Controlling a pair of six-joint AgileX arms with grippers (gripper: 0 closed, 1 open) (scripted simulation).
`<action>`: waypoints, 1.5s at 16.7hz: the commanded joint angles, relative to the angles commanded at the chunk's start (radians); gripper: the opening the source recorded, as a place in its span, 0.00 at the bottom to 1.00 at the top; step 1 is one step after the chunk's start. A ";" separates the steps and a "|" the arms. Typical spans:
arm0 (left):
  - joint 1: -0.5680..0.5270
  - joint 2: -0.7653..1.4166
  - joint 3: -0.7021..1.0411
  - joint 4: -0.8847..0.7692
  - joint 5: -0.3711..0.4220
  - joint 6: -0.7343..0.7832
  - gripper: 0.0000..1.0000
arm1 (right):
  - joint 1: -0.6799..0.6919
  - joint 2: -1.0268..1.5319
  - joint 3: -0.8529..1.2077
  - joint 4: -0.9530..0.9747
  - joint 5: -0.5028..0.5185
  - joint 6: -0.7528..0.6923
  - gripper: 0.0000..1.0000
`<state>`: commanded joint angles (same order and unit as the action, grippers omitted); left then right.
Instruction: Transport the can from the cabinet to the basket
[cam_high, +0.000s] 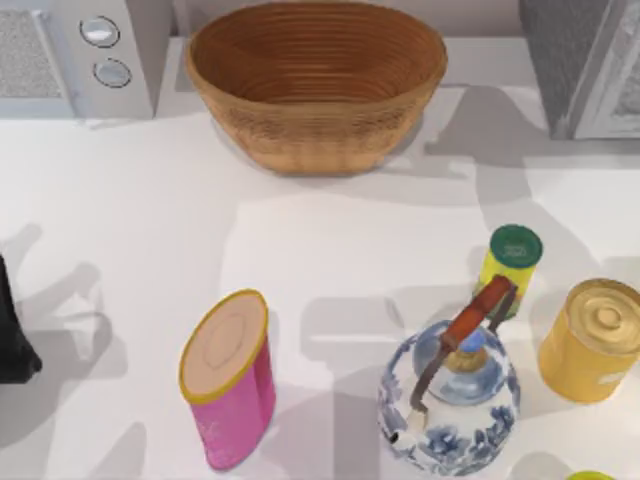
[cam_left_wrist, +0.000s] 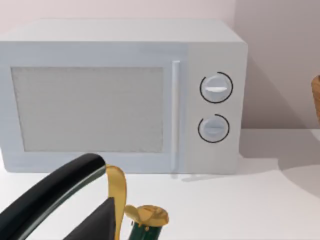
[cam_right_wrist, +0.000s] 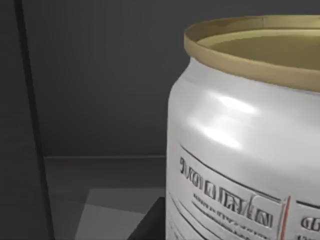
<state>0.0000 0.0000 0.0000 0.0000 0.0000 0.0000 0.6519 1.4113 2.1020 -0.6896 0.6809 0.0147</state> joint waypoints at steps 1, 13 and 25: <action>0.000 0.000 0.000 0.000 0.000 0.000 1.00 | 0.023 -0.023 -0.001 -0.023 0.023 0.000 0.00; 0.000 0.000 0.000 0.000 0.000 0.000 1.00 | -0.039 -0.188 -0.216 0.047 -0.046 -0.002 0.00; 0.000 0.000 0.000 0.000 0.000 0.000 1.00 | -0.408 -0.923 -1.442 0.433 -0.429 -0.010 0.00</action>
<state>0.0000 0.0000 0.0000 0.0000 0.0000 0.0000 0.2442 0.4879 0.6603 -0.2569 0.2518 0.0050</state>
